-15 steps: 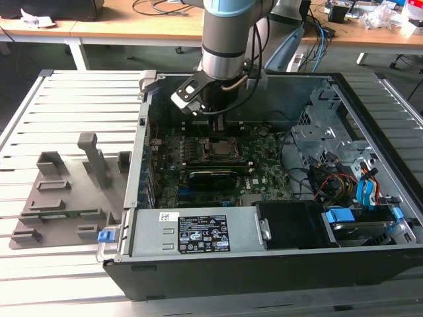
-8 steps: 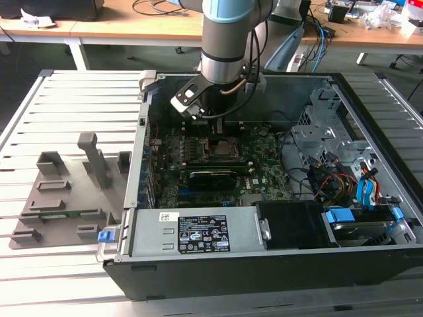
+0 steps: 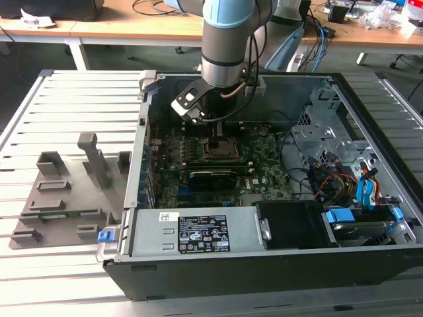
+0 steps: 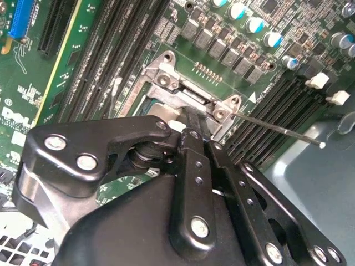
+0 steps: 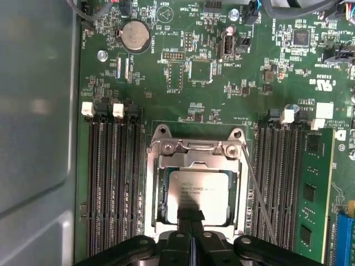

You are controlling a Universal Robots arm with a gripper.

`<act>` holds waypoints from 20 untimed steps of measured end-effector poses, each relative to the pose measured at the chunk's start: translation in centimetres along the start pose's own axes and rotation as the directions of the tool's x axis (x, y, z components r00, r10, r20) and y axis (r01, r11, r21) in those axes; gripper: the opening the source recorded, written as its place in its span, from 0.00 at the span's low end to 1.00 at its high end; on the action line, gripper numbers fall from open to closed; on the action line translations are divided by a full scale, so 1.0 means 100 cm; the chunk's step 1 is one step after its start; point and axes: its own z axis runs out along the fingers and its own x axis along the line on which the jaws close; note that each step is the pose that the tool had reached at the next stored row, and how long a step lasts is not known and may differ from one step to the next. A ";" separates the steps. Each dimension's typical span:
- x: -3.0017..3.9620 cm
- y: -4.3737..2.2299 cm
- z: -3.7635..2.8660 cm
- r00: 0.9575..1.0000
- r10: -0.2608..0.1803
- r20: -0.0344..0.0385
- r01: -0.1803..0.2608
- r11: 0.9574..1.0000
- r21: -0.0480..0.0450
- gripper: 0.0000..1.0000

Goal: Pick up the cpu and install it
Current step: 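Close the cpu cover, then install the first cpu locking lever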

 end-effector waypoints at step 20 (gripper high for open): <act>-0.0016 0.0093 -0.0490 1.000 -0.023 0.000 0.023 1.000 0.000 0.11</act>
